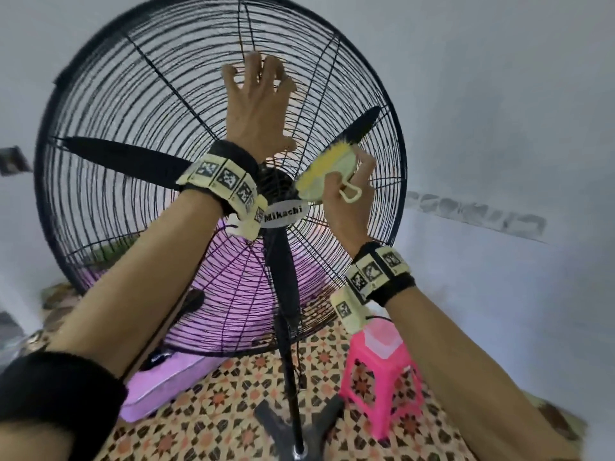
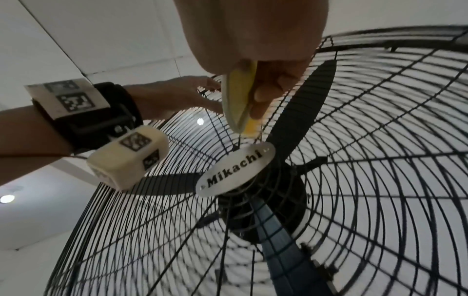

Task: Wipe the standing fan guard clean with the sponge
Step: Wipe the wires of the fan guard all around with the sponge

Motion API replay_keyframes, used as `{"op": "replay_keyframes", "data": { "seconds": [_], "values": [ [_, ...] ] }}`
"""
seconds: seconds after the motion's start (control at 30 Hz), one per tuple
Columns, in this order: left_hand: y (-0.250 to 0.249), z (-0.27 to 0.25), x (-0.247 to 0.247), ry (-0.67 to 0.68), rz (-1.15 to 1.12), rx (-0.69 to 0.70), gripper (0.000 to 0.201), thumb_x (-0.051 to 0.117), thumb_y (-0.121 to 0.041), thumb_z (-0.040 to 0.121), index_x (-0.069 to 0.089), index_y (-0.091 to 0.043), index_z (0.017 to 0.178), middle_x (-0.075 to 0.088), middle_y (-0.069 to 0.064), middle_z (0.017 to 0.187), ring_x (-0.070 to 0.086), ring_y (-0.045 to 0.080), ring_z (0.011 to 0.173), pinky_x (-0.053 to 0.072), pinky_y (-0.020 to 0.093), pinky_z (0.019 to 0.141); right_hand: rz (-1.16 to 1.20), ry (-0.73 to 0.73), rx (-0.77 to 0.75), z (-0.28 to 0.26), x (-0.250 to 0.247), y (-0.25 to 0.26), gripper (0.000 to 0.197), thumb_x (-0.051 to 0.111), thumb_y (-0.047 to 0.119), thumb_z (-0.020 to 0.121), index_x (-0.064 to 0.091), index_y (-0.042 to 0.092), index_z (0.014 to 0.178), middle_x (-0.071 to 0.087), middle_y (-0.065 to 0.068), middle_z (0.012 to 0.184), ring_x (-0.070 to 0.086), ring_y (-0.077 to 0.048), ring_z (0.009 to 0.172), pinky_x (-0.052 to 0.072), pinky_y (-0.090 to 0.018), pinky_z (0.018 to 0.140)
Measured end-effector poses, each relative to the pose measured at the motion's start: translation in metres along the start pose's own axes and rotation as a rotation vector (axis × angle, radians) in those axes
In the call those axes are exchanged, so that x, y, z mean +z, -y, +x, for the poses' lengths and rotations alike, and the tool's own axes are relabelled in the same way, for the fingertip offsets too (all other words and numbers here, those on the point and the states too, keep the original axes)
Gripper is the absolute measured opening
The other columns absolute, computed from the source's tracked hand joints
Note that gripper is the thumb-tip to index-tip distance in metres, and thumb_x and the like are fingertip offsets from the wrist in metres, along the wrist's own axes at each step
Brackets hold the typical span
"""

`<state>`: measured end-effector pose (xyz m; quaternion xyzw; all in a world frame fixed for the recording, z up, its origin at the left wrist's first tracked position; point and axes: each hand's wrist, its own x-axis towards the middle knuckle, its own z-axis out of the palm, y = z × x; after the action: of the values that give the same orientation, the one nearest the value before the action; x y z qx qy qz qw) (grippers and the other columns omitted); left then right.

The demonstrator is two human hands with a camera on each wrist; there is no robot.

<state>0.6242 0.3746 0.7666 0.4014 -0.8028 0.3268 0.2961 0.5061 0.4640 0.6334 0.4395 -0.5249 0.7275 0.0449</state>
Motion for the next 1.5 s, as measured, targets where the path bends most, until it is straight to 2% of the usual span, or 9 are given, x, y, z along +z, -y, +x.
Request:
{"op": "replay_keyframes", "data": {
  "seconds": [0.1,0.2,0.43,0.63,0.8,0.97,1.13,1.3,1.5],
  "values": [
    [-0.003,0.000,0.000,-0.002,-0.005,-0.002,0.096,0.088,-0.051,0.067,0.046,-0.016,0.146,0.035,0.014,0.154,0.025,0.038,0.149,0.020,0.068,0.117,0.057,0.152,0.039,-0.001,-0.001,0.002,0.036,0.051,0.008,0.098,0.037,0.010,0.131,0.064,-0.002,0.088,0.062,0.003,0.061,0.047,-0.018,0.049],
    [-0.001,0.000,0.001,-0.003,-0.015,-0.012,0.096,0.089,-0.052,0.066,0.048,-0.016,0.145,0.036,0.014,0.154,0.028,0.037,0.147,0.020,0.067,0.117,0.060,0.128,-0.062,0.009,-0.001,0.010,0.032,0.052,0.003,0.097,0.039,0.013,0.124,0.057,0.008,0.087,0.058,0.009,0.063,0.045,-0.017,0.047],
    [-0.001,-0.001,-0.002,-0.001,-0.016,-0.018,0.093,0.090,-0.053,0.065,0.051,-0.020,0.142,0.038,0.012,0.148,0.029,0.037,0.144,0.020,0.065,0.116,-0.485,0.268,-0.148,0.018,0.002,0.006,0.042,0.058,0.018,0.098,0.035,0.007,0.131,0.060,0.001,0.069,0.062,-0.016,0.053,0.048,-0.029,0.042],
    [-0.002,-0.002,-0.001,-0.016,-0.013,-0.026,0.093,0.091,-0.054,0.064,0.052,-0.019,0.140,0.039,0.012,0.147,0.031,0.037,0.143,0.022,0.065,0.116,-0.098,0.157,-0.192,0.022,-0.001,0.010,0.036,0.051,0.007,0.095,0.039,0.008,0.129,0.060,0.004,0.076,0.063,-0.014,0.056,0.049,-0.025,0.042],
    [-0.005,0.000,-0.004,0.007,0.003,-0.040,0.095,0.090,-0.052,0.066,0.049,-0.017,0.144,0.036,0.013,0.150,0.028,0.036,0.145,0.019,0.065,0.117,-0.249,0.196,-0.058,0.027,-0.003,0.007,0.039,0.053,0.010,0.098,0.037,0.009,0.133,0.061,0.000,0.072,0.057,-0.002,0.046,0.036,-0.010,0.036],
    [-0.006,-0.001,0.000,-0.028,0.016,-0.031,0.094,0.091,-0.052,0.063,0.051,-0.017,0.141,0.038,0.013,0.148,0.032,0.037,0.142,0.023,0.065,0.114,-0.175,0.203,-0.200,0.031,0.007,0.018,0.038,0.052,0.011,0.096,0.038,0.009,0.132,0.060,0.005,0.073,0.062,-0.010,0.053,0.049,-0.024,0.039],
    [-0.005,-0.001,-0.002,-0.019,0.023,-0.037,0.094,0.090,-0.054,0.065,0.050,-0.018,0.142,0.039,0.012,0.147,0.031,0.037,0.143,0.023,0.064,0.114,-0.296,0.262,-0.103,0.039,0.002,0.013,0.038,0.057,0.016,0.097,0.037,0.012,0.129,0.064,0.001,0.078,0.069,-0.017,0.059,0.058,-0.038,0.046],
    [-0.003,-0.002,0.001,-0.041,0.003,-0.022,0.092,0.092,-0.054,0.062,0.053,-0.021,0.139,0.040,0.011,0.146,0.033,0.037,0.142,0.023,0.064,0.114,-0.143,0.207,-0.227,0.044,0.003,0.022,0.038,0.050,0.009,0.095,0.039,0.009,0.132,0.063,-0.001,0.079,0.061,-0.007,0.056,0.043,-0.014,0.041],
    [-0.002,-0.002,-0.002,-0.002,-0.004,-0.042,0.096,0.092,-0.053,0.063,0.050,-0.018,0.142,0.038,0.012,0.148,0.030,0.039,0.144,0.022,0.066,0.115,-0.236,0.258,-0.125,0.049,-0.011,0.014,0.040,0.056,0.013,0.097,0.040,0.010,0.133,0.067,-0.003,0.086,0.065,-0.006,0.060,0.054,-0.024,0.043]
  ]
}}
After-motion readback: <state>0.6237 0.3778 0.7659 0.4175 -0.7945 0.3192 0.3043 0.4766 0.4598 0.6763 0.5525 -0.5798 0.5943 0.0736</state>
